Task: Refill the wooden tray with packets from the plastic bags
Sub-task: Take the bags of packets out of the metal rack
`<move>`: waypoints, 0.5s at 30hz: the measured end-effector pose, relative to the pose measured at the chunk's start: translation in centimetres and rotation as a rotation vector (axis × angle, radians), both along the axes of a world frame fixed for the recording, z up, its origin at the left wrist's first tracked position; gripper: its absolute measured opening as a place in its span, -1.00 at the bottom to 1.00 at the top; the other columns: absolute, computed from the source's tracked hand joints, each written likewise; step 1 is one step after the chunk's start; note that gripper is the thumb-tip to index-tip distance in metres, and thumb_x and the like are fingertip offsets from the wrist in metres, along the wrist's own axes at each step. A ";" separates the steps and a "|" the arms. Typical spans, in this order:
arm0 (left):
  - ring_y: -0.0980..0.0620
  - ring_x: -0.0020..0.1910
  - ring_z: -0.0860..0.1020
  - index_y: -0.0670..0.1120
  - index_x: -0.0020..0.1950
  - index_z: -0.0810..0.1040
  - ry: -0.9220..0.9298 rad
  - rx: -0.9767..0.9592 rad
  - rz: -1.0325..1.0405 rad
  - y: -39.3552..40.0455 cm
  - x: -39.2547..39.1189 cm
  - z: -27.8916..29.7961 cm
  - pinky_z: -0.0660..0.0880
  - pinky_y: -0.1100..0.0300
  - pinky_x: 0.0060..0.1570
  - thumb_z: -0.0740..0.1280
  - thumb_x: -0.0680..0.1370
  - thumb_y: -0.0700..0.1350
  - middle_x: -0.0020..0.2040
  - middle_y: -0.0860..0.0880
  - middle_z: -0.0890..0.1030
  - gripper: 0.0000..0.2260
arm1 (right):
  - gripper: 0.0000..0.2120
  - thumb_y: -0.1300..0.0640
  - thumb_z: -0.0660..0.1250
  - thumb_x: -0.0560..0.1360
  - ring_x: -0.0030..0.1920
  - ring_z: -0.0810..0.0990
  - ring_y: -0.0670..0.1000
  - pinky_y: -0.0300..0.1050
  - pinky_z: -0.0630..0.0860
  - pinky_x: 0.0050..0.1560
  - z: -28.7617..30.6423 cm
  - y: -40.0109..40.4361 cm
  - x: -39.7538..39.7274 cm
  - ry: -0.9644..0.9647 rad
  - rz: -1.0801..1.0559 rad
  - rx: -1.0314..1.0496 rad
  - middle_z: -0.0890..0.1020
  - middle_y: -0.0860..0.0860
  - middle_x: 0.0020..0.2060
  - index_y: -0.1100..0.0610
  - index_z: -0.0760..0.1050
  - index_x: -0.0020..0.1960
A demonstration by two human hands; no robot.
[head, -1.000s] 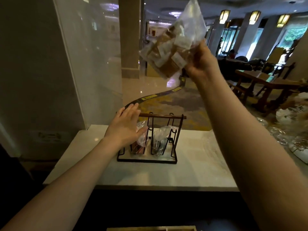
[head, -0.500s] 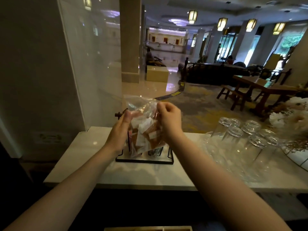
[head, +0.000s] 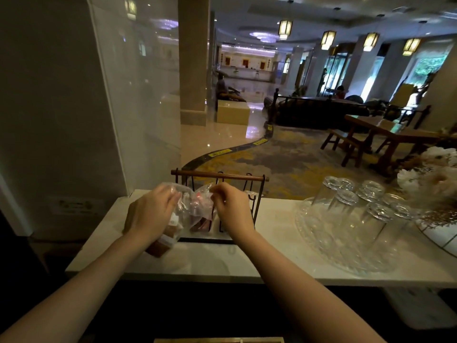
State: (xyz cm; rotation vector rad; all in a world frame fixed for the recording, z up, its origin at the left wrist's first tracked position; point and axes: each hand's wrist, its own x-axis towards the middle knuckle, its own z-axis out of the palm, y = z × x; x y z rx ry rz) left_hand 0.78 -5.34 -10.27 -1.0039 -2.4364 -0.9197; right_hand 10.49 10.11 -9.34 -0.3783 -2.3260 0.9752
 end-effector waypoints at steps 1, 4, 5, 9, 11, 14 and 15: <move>0.06 -0.17 0.50 -0.08 -0.02 0.53 0.069 -0.045 -0.025 0.0 -0.1 -0.2 0.39 0.29 -0.31 0.20 0.59 -0.07 -0.04 0.03 0.49 -0.85 | -0.82 0.20 0.27 0.55 -0.05 0.57 -0.12 -0.37 0.48 -0.04 -0.1 -0.4 -0.1 -0.040 0.031 0.073 0.65 -0.01 0.02 0.12 0.56 0.12; -0.02 0.21 0.47 -0.11 0.04 0.58 0.218 -0.199 -0.106 0.1 -0.4 -1.1 0.51 0.07 0.06 0.22 0.57 -0.06 0.29 -0.04 0.46 -0.80 | -0.73 0.22 0.30 0.52 0.13 0.56 0.00 -0.12 0.52 0.17 -0.6 -1.8 -0.7 -0.125 0.091 0.279 0.59 0.05 0.16 0.12 0.49 0.22; -0.03 0.31 0.42 -0.11 0.08 0.59 0.253 -0.230 -0.136 0.1 -0.6 -1.4 0.44 0.02 0.21 0.21 0.57 -0.06 0.37 -0.05 0.43 -0.78 | -0.67 0.24 0.31 0.51 0.19 0.53 0.04 -0.08 0.50 0.21 -0.9 -2.0 -1.1 -0.161 0.101 0.335 0.55 0.07 0.22 0.13 0.45 0.27; 0.05 0.43 0.31 -0.12 0.21 0.57 0.331 -0.311 -0.218 0.7 -1.1 -1.7 0.15 0.16 0.40 0.19 0.59 -0.11 0.45 0.00 0.37 -0.74 | -0.49 0.30 0.32 0.49 0.32 0.43 0.11 -0.05 0.42 0.28 -2.2 -2.4 -3.0 -0.266 0.087 0.425 0.40 0.16 0.34 0.22 0.28 0.40; 0.04 0.42 0.33 -0.11 0.06 0.63 0.328 -0.309 -0.229 0.8 -1.2 -1.7 0.17 0.14 0.40 0.20 0.58 -0.13 0.44 -0.01 0.39 -0.78 | -0.39 0.31 0.32 0.48 0.39 0.34 0.16 -0.01 0.40 0.33 -2.7 -2.2 -4.2 -0.349 0.065 0.504 0.31 0.22 0.39 0.28 0.16 0.46; 0.02 0.39 0.38 -0.09 -0.09 0.64 0.335 -0.304 -0.232 0.6 -0.9 -1.6 0.21 0.15 0.36 0.25 0.54 -0.13 0.41 -0.05 0.42 -0.83 | -0.48 0.22 0.17 0.58 0.43 0.23 0.30 0.15 0.37 0.35 -3.2 -2.4 -5.1 -0.484 0.042 0.615 0.27 0.30 0.40 0.29 0.10 0.48; 0.00 0.38 0.39 -0.09 -0.11 0.64 0.336 -0.311 -0.228 0.5 -0.8 -1.5 0.22 0.16 0.34 0.30 0.53 -0.15 0.41 -0.06 0.43 -0.88 | -0.54 0.19 0.10 0.61 0.38 0.30 0.30 0.19 0.39 0.31 -3.3 -2.6 -5.2 -0.491 0.022 0.572 0.32 0.30 0.37 0.28 0.14 0.46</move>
